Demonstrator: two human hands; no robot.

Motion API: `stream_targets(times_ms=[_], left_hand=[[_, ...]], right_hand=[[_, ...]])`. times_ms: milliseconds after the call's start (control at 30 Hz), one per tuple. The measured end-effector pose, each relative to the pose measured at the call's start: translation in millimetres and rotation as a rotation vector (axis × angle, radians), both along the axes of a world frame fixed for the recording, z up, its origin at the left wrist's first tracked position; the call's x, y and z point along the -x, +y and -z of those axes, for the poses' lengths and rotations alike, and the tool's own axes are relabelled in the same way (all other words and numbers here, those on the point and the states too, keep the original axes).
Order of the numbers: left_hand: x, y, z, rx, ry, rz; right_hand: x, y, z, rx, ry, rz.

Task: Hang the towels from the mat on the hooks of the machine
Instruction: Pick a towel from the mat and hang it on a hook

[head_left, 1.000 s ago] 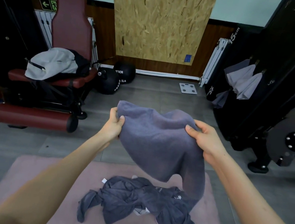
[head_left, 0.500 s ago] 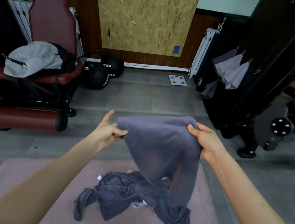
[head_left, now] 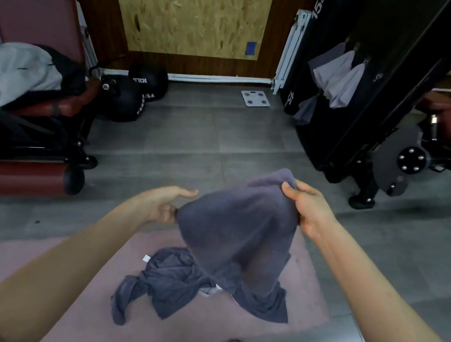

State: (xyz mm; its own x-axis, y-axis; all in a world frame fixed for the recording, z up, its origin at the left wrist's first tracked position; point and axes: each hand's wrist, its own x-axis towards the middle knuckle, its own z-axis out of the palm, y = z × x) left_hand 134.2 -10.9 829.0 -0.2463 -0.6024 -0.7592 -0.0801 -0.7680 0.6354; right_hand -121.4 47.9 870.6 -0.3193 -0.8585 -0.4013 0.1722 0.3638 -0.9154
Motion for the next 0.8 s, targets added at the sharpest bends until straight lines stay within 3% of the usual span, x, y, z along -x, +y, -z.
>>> stream_targets(times_ms=[67, 167, 333, 400, 533, 600, 800], left_hand=[[1.7, 0.8, -1.1, -0.126, 0.013, 0.136], [14.7, 1.0, -0.2, -0.155, 0.034, 0.37], [48.4, -21.3, 15.3, -0.104, -0.122, 0.411], [68.3, -30.5, 16.3, -0.065, -0.184, 0.333], [124.3, -49.4, 15.6, 0.15, -0.225, -0.094], [151.2, -62.0, 15.4, 0.327, -0.225, -0.189], [201.4, -114.6, 8.8, 0.724, -0.417, -0.045]], right_hand=[[5.5, -2.6, 7.1, -0.007, -0.006, 0.011], [19.0, -9.5, 14.4, -0.017, -0.003, 0.022], [65.2, -27.4, 18.5, -0.037, 0.022, 0.017], [87.8, -36.1, 19.8, -0.058, 0.046, 0.015], [140.5, -59.0, 23.5, -0.219, -0.043, -0.051], [164.6, -70.1, 29.2, -0.254, -0.09, -0.15], [213.5, -109.3, 52.1, -0.055, 0.34, -0.209]])
